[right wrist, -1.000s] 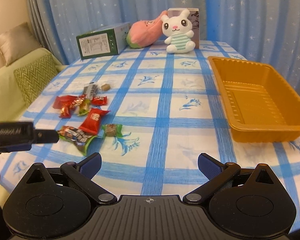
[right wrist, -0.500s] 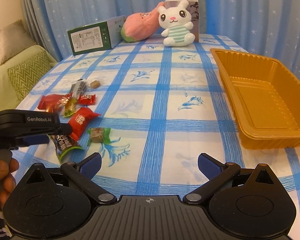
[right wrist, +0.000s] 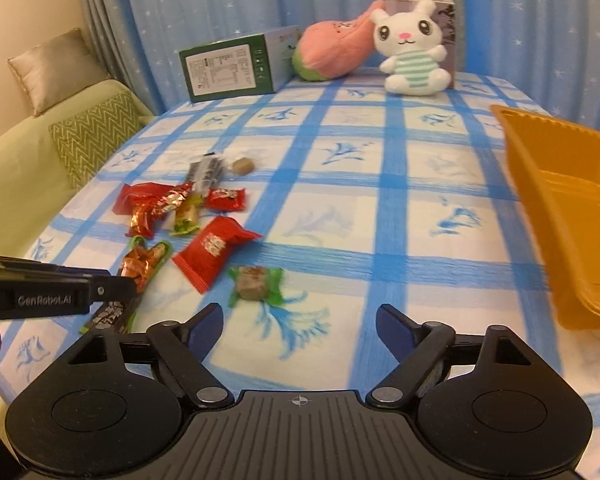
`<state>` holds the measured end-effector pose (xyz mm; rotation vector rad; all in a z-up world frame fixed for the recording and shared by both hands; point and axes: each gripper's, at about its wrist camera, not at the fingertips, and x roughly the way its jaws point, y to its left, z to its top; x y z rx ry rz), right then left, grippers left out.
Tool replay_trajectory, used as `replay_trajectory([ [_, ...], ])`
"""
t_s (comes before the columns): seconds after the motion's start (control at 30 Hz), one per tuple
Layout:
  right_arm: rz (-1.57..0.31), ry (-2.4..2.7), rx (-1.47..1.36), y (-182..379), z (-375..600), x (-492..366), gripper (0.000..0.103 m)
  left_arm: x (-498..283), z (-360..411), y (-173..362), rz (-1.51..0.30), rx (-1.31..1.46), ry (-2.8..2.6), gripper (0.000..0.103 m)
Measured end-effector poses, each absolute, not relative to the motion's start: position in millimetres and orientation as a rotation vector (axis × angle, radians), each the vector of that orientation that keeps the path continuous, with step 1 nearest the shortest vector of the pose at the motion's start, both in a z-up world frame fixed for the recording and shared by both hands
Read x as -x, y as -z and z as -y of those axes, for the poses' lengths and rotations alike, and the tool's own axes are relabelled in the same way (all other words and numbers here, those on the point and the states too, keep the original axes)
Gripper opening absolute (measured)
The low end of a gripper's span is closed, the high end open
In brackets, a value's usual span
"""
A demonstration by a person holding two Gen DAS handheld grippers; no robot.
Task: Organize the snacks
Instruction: 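Grasp the long snack bar with the left gripper while the right gripper grasps the green-wrapped caramel, then carry both held snacks over the orange tray with both grippers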
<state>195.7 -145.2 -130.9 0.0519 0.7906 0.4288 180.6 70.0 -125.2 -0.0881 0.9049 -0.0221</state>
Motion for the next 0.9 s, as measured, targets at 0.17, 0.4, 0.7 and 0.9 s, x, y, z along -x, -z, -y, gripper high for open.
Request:
replay_trajectory([
  [0.17,-0.769,-0.45,-0.038,137.9,123.3,-210.6,0.062,-176.6,-68.1,129.5,-0.861,0.033,0.012,0.035],
  [0.4,-0.752,-0.439,0.036,149.0,99.0,-219.0,0.032,-177.0,-69.7,131.9,-0.835,0.058,0.009,0.034],
  [0.7,-0.732,-0.424,0.061,146.1,100.0,-211.1,0.025,-185.4,-55.6,141.1,-0.84,0.009,-0.016,0.027],
  [0.9,-0.716,-0.403,0.031,134.0,115.3,-204.3,0.025,-177.8,-51.9,136.8,-0.838,-0.015,-0.026,0.026],
])
